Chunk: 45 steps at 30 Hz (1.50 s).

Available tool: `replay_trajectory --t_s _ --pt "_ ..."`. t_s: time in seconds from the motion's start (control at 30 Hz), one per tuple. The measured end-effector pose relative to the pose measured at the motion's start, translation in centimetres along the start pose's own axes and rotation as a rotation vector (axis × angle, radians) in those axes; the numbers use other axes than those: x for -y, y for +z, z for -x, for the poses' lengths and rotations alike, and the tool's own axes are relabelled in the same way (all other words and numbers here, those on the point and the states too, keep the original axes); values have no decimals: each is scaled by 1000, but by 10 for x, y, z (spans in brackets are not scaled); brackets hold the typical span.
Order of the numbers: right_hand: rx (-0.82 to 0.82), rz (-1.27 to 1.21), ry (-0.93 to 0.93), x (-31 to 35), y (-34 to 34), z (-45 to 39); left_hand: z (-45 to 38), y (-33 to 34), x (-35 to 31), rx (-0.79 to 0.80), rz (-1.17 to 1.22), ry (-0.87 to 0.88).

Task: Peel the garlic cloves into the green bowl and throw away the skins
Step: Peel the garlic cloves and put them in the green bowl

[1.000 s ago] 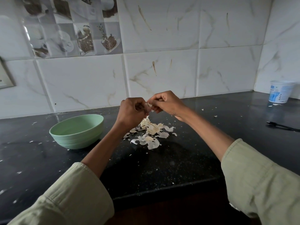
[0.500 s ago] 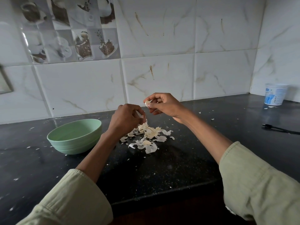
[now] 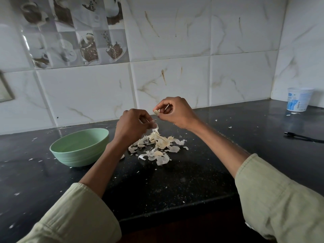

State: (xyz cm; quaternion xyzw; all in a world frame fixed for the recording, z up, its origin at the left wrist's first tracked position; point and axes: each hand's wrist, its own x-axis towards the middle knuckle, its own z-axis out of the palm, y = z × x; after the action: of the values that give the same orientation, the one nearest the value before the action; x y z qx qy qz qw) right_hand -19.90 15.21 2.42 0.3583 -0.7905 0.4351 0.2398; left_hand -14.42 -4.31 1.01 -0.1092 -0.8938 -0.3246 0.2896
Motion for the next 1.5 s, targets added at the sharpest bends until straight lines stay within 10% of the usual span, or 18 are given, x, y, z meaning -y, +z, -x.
replay_trajectory --t_s 0.5,1.17,1.5 --pt "-17 40 -37 -1 -1 -1 -4 2 3 5 -53 68" --pt "-80 -102 1 7 12 0 8 7 -22 -257 489 -178" --pt "-145 -88 3 13 19 2 11 13 -31 -327 259 -70"
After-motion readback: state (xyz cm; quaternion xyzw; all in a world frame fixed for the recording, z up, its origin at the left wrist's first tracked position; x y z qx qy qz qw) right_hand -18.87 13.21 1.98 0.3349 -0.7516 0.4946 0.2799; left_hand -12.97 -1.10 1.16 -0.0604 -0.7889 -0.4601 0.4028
